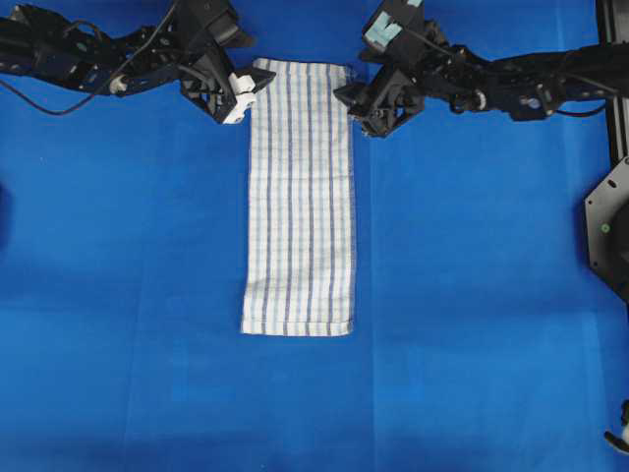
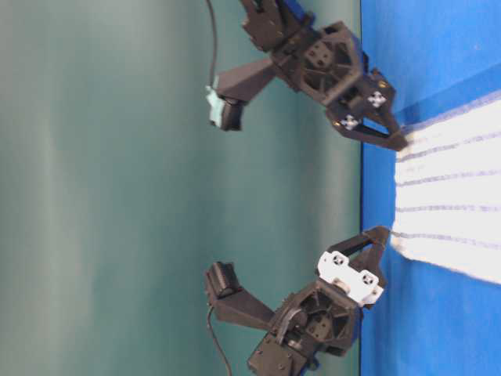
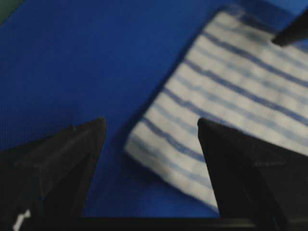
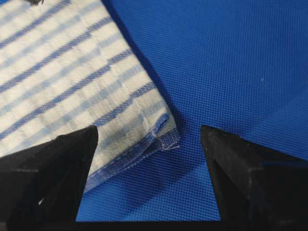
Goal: Fold the blue towel.
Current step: 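Move both grippers to the strip's top corners and pinch them, then fold the top end down toward the bottom end with both grippers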
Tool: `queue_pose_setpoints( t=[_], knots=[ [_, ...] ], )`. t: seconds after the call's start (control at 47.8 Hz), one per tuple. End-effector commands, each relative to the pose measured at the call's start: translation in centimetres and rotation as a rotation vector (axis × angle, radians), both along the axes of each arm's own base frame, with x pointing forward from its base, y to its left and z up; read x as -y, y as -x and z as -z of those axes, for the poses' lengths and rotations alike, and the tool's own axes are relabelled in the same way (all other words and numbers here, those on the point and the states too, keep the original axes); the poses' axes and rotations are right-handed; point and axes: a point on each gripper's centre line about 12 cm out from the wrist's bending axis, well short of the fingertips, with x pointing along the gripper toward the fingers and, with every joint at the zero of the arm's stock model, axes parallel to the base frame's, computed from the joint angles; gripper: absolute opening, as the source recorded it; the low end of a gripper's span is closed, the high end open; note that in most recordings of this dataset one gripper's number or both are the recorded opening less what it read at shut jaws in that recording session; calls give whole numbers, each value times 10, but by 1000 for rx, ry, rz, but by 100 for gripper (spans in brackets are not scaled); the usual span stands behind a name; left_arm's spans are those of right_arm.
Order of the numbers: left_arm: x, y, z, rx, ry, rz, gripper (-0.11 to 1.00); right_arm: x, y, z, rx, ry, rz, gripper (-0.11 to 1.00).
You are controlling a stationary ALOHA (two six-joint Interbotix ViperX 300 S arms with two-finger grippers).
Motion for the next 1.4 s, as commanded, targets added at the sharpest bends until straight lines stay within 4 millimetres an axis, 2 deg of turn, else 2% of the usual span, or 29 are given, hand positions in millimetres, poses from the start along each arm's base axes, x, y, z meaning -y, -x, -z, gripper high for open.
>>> queue_pose_setpoints(
  t=[0.0, 0.146, 0.251, 0.314, 0.502, 0.565, 0.711, 0.983, 1.255, 1.381],
  knots=[
    [-6, -5, -6, 30, -21, -6, 72, 6, -8, -5, 32, 13, 19, 86],
    [-6, -5, 5, 19, -16, -8, 69, 8, -11, 2, 23, 3, 27, 86],
    [-6, -5, 12, 8, -10, -8, 65, 8, -11, 2, 22, 2, 26, 79],
    [-4, -5, 16, 0, -6, -5, 57, 7, -11, 3, 20, 0, 23, 70],
    [-3, -6, 15, 4, -14, 1, 13, 3, -13, 3, 17, -1, 10, 30],
    [-3, -7, 14, 11, -23, 5, 4, 1, -14, 3, 17, -1, 6, 22],
    [-1, -10, 11, 27, -35, 15, 4, 1, -14, 3, 18, 0, 5, 12],
    [1, -12, 5, 40, -44, 20, 4, 1, -15, -6, 39, 10, 5, 10],
    [14, -15, -32, 85, -108, 79, 4, -2, -8, -35, 94, 36, 4, 10],
    [17, -15, -39, 82, -118, 94, 4, -3, -6, -38, 100, 39, 2, 10]
  ],
)
